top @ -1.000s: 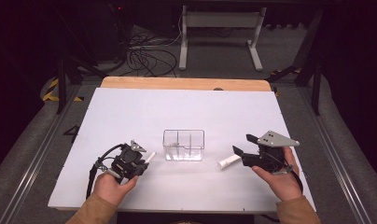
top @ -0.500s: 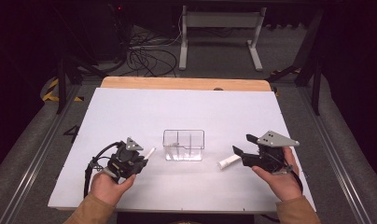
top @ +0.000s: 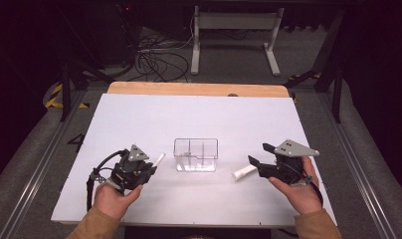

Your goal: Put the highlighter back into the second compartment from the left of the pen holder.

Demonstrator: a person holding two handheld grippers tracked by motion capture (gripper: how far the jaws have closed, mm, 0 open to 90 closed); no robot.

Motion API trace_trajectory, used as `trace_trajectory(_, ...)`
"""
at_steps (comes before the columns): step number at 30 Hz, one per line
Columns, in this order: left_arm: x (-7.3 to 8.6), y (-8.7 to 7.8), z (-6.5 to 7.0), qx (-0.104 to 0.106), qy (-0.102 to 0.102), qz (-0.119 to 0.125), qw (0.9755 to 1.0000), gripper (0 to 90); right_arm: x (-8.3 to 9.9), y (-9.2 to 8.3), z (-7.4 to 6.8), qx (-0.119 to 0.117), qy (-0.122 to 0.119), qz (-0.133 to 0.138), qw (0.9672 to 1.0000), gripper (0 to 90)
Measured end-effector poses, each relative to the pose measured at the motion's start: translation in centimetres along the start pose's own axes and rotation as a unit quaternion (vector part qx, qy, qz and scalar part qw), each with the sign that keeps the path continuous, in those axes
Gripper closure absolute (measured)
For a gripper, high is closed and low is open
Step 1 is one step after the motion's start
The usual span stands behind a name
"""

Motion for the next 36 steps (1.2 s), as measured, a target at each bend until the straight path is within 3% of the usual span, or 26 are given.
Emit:
trace_trajectory(6, -1.1, -1.0, -0.4, 0.0, -0.005, 0.043, 0.9991, 78.4, 0.0, 0.0, 0.0, 0.0, 0.001, 0.001, 1.0, 32.9)
trace_trajectory(12, -1.8, -1.7, -0.7, 0.008, -0.016, 0.084, 0.9963, 78.4, 0.0, 0.0, 0.0, 0.0, 0.0, 0.001, 1.0, 32.9)
trace_trajectory(23, -3.9, -2.9, -0.8, 0.031, -0.035, 0.155, 0.9867, 78.4, -0.1, -0.1, -0.1, 0.0, 0.002, 0.002, 1.0, 32.9)
trace_trajectory(28, -4.6, -2.9, -0.9, 0.04, -0.043, 0.172, 0.9834, 78.4, -0.1, -0.1, 0.0, 0.001, 0.002, 0.003, 1.0, 32.9)
trace_trajectory(32, -5.2, -3.1, -0.9, 0.041, -0.038, 0.186, 0.981, 78.4, -0.1, -0.1, 0.0, 0.002, 0.002, 0.002, 1.0, 32.9)
trace_trajectory(36, -6.1, -3.4, -0.6, 0.047, -0.027, 0.206, 0.977, 78.3, 0.0, 0.0, 0.0, 0.001, 0.001, 0.001, 1.0, 32.9)
Point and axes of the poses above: each handheld gripper's, and its own axes: y roughly forward along the jaws, x roughly out of its underside, z roughly to its right, the point moved 9 cm from there along y, roughly forward along the jaws, and after that the axes turned 9 degrees about z, right-handed, at the moved point
